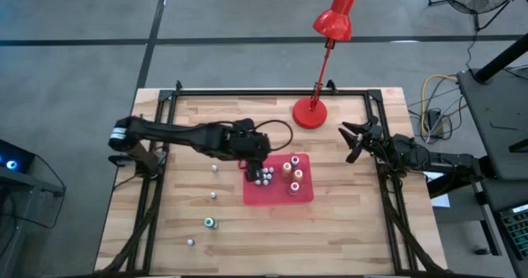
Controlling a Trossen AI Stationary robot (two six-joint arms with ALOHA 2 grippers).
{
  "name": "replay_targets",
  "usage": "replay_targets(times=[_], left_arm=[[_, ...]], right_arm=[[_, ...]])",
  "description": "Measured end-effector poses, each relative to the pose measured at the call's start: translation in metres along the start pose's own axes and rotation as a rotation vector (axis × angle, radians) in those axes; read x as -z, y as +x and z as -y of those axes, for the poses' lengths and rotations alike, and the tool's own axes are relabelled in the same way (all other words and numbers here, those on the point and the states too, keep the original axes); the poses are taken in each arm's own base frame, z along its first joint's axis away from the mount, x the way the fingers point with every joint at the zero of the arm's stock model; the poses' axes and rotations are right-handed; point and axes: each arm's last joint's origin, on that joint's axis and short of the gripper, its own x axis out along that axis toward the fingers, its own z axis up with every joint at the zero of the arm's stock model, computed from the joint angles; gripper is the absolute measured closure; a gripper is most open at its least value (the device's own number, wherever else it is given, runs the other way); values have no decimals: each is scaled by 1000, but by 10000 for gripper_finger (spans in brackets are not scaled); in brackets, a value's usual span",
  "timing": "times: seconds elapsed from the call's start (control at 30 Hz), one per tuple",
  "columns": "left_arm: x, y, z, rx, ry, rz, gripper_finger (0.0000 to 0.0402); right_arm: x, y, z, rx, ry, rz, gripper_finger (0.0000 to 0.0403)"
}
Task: Pick & Place food coloring
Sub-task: Put the large green food coloring bottle into the red bin
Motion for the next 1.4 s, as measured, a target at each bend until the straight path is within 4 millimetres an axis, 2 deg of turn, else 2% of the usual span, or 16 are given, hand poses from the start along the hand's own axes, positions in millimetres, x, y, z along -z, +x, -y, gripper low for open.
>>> replay_targets(times=[0.27,0.43,0.6,0.87,1.13,1.4], left_arm=[[40,-25,5,24,22,-70,119],[70,-34,17,26,-25,-184,117],[89,-46,31,12,-48,-289,119],[111,-65,51,38,-61,-411,119],[130,-86,82,90,-69,-414,119],[145,-90,113,109,-15,-415,119]], right_arm=[[0,0,0,0,-1,-1,275],[0,0,0,0,0,0,275],[0,0,0,0,0,0,275],[0,0,0,0,0,0,275],[0,0,0,0,0,0,275],[0,0,0,0,0,0,275]])
